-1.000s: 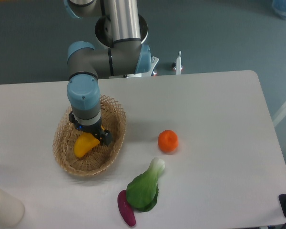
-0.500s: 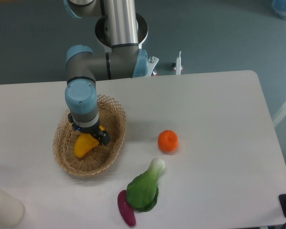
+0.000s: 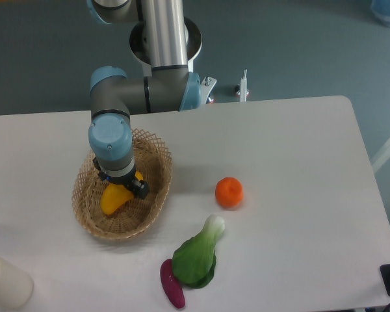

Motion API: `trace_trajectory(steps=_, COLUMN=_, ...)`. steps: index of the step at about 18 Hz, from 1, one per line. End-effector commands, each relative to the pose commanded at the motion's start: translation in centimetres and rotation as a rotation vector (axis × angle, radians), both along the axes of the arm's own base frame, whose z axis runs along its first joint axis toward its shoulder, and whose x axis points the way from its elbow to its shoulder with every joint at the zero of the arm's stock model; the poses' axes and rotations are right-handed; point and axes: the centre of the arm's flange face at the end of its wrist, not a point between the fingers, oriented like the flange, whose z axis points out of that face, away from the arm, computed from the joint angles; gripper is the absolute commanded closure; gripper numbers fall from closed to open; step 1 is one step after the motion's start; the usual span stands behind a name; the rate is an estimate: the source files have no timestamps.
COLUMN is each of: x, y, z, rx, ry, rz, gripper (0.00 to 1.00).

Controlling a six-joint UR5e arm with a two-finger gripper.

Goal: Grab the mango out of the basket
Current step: 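Lower the gripper onto the yellow mango and close on it, then lift the mango out of the basket and carry it beside the orange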

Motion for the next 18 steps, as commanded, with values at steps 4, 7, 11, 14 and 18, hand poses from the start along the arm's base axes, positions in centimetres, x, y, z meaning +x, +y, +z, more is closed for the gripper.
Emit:
trace_trajectory(steps=4, x=-0.1, y=0.2, z=1.3, rx=0.020, ry=0.011, rz=-0.003, gripper=0.57)
trace_trajectory(steps=7, x=-0.9, y=0.5, z=3.6, rx=0.057, ry=0.031, rz=-0.003, gripper=0.57)
trace_trajectory(steps=11, x=-3.5, y=0.3, z=6.2, rx=0.108, ry=0.059, rz=0.034, gripper=0.56)
trace_trajectory(steps=14, x=-5.9, y=-0.5, z=8.4, rx=0.148, ry=0.086, rz=0.029, gripper=0.56)
trace_trajectory(steps=18, x=-11.2, y=-2.0, z=9.9, rx=0.173, ry=0.111, rz=0.070, gripper=0.56)
